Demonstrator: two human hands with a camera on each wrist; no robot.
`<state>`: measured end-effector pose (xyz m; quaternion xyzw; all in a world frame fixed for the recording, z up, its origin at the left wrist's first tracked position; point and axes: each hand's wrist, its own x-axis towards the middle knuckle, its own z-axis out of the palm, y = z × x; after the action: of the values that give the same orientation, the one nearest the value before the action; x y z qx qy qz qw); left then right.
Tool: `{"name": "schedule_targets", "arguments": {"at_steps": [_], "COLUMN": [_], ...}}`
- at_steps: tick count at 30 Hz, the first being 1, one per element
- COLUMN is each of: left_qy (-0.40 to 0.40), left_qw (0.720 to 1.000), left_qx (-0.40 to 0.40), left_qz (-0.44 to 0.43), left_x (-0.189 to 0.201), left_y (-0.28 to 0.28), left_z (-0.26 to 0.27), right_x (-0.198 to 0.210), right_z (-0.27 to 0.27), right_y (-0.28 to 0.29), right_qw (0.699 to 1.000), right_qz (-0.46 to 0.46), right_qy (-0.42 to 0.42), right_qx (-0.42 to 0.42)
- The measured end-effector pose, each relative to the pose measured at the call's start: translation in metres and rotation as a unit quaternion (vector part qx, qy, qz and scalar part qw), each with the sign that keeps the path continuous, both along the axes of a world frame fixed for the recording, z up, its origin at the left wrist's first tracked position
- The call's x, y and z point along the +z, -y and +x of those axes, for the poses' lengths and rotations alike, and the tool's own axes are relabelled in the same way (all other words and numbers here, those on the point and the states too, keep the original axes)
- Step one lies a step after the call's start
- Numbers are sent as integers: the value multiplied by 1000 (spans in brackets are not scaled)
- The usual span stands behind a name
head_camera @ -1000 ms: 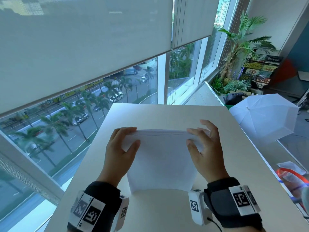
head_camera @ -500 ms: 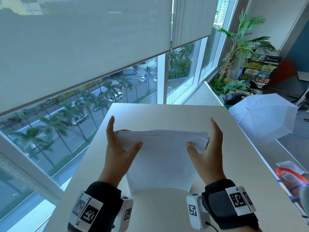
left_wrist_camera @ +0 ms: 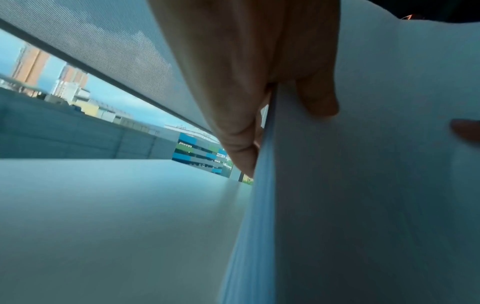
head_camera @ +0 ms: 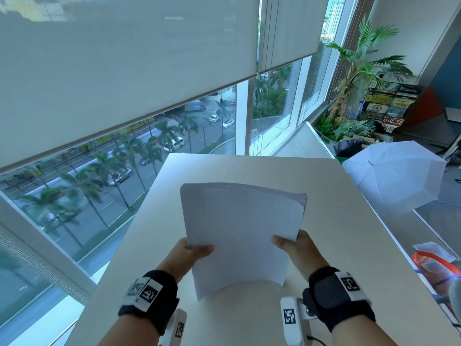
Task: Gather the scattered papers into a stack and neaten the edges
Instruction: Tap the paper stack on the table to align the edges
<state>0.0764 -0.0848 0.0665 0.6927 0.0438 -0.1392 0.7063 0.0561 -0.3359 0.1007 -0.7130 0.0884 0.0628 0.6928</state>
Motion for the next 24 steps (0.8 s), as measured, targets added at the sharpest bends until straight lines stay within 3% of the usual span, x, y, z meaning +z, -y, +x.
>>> {"name": "schedule_targets", "arguments": {"at_steps": [4,10,16,24], "left_qy": [-29,81,145,217], "left_qw": [998,992,985,974], "left_qx": [55,86,81,44], "left_qz": [-31,-35,-45,-55], "left_x": [-6,15,36,83], "left_y": [10,24,26,34], "left_z": [-11,-23,-31,-27], "right_x": [-2,18,20,50], "right_z": [-2,-5,-18,-16], "right_y": [-14,-16,-15,-21], "right_qw": [999,995,994,985], "right_qz": [-41,17,2,3], "right_qy": [18,78,80,151], "right_qx": [-23,-66,-78,-85]}}
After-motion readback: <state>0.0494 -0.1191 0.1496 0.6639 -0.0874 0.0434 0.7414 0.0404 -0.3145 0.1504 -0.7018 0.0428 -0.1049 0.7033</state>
